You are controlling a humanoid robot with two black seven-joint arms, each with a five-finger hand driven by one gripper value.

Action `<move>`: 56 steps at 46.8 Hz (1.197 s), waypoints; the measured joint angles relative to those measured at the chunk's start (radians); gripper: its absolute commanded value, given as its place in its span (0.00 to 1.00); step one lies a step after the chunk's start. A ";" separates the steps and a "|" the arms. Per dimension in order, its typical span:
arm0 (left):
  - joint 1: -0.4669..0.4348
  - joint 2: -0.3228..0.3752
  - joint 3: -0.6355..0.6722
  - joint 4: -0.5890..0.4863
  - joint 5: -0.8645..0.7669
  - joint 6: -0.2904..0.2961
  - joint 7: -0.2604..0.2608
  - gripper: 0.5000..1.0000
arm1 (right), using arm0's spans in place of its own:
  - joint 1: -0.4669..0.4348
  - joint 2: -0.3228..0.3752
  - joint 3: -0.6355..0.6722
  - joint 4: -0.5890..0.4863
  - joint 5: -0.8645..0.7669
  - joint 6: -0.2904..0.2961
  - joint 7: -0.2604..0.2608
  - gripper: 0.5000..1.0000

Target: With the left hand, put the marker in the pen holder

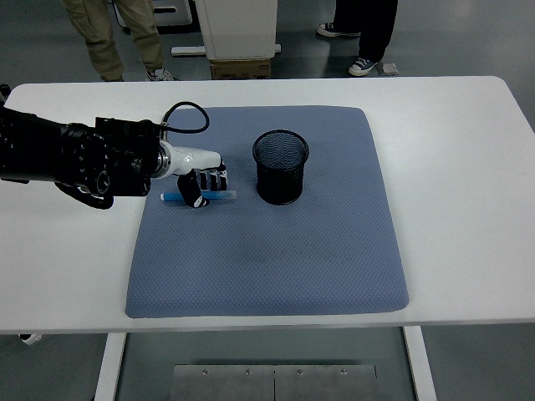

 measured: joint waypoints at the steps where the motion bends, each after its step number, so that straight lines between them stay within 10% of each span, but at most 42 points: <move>1: 0.000 0.000 0.000 0.000 0.000 0.000 0.000 0.20 | 0.000 0.000 0.000 0.000 0.000 0.000 0.000 1.00; 56: -0.014 0.002 -0.002 0.001 0.028 -0.008 -0.001 0.00 | 0.000 0.000 0.000 0.000 0.000 0.000 0.000 1.00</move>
